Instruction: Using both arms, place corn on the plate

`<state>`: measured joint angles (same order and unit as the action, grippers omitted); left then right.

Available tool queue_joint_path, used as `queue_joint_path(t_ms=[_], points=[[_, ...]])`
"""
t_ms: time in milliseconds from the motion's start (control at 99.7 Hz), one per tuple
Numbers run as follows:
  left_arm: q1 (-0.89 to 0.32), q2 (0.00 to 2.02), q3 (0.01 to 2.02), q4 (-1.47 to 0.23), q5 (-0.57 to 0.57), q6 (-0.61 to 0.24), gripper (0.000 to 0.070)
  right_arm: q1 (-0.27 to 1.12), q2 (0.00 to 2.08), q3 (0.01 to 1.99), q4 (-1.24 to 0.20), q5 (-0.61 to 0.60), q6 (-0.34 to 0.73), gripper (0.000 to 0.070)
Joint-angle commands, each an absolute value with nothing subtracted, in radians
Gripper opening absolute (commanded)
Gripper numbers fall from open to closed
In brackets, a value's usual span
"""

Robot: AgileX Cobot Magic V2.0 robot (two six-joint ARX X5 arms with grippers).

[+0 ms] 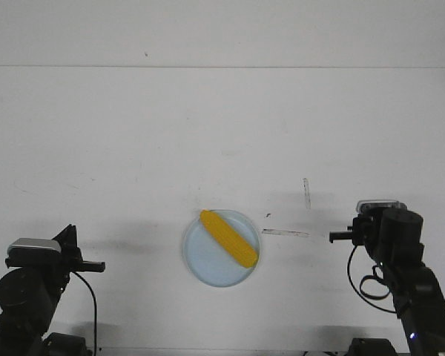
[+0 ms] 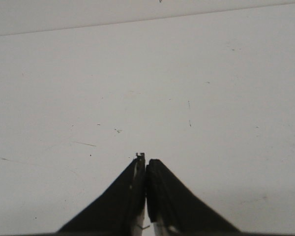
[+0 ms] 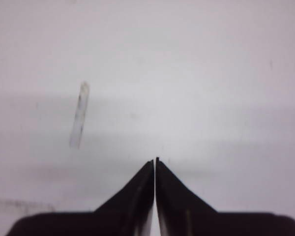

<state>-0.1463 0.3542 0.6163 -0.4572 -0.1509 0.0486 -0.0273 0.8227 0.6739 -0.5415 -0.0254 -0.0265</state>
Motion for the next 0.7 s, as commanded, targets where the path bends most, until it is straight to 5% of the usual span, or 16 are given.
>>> queue_joint_path(t_ms=[0, 361, 692], points=[[-0.148, 0.358, 0.628, -0.448, -0.150, 0.040, 0.0000, -0.025, 0.747, 0.658, -0.529, -0.026, -0.025, 0.0007], [-0.148, 0.358, 0.628, -0.448, -0.150, 0.040, 0.0000, -0.025, 0.265, 0.633, -0.578, -0.026, -0.048, 0.0007], [-0.148, 0.358, 0.628, -0.440, -0.150, 0.040, 0.0000, -0.025, 0.110, 0.634, -0.598, -0.024, -0.050, 0.0007]])
